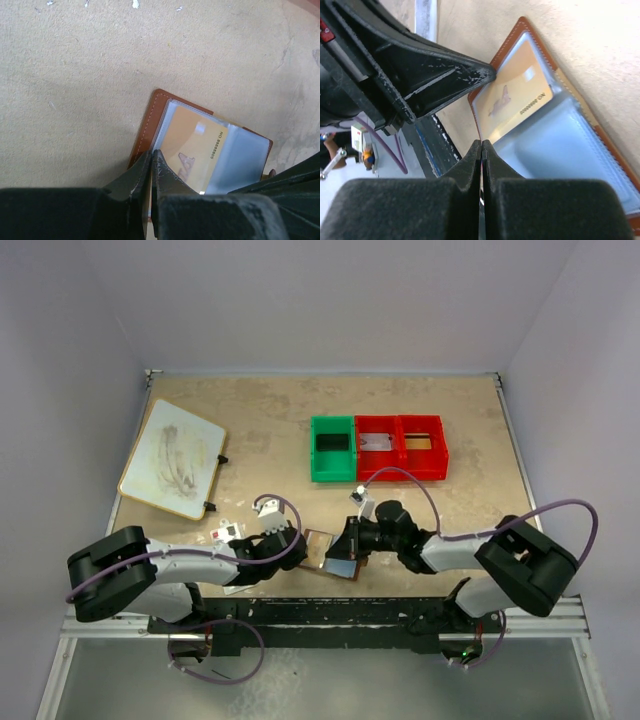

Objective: Take the credit cards out of the card holder
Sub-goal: Remove the credit card from the card holder.

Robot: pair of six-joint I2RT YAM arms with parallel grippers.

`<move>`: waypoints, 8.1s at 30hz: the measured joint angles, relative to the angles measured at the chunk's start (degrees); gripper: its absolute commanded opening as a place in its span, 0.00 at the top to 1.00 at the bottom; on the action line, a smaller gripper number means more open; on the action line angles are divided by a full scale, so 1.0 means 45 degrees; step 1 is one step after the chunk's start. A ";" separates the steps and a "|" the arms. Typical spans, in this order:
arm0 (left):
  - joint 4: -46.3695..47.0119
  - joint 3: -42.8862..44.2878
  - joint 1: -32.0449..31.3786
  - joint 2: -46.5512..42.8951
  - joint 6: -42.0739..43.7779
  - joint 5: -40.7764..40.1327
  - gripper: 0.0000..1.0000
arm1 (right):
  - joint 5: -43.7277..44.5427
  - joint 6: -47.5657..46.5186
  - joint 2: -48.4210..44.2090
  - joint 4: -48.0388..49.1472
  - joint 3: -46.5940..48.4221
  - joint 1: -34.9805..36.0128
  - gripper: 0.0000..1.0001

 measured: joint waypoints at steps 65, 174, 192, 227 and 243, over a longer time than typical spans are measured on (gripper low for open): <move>0.0384 0.0243 -0.0049 0.0476 0.0908 -0.0525 1.00 | 0.6955 0.0593 0.0724 -0.7019 0.3793 0.2186 0.72; -0.3011 -0.0087 -0.0918 -0.2565 0.0529 -0.1049 0.92 | 0.6688 0.2686 -0.0199 -0.5421 0.3249 0.1836 1.00; -0.3769 -0.0355 -0.0918 -0.3439 0.0228 -0.1248 0.92 | 0.6271 0.1209 0.1885 -0.6144 0.4255 0.1855 1.00; 0.2463 -0.1749 -0.0918 -0.1336 -0.0267 -0.0539 0.82 | 0.5056 0.1987 0.1831 -0.3575 0.2773 0.0986 1.00; 0.2312 -0.0777 -0.0918 -0.1617 0.0568 -0.0593 0.81 | 0.4901 0.1885 0.1200 -0.4085 0.2453 0.0913 0.86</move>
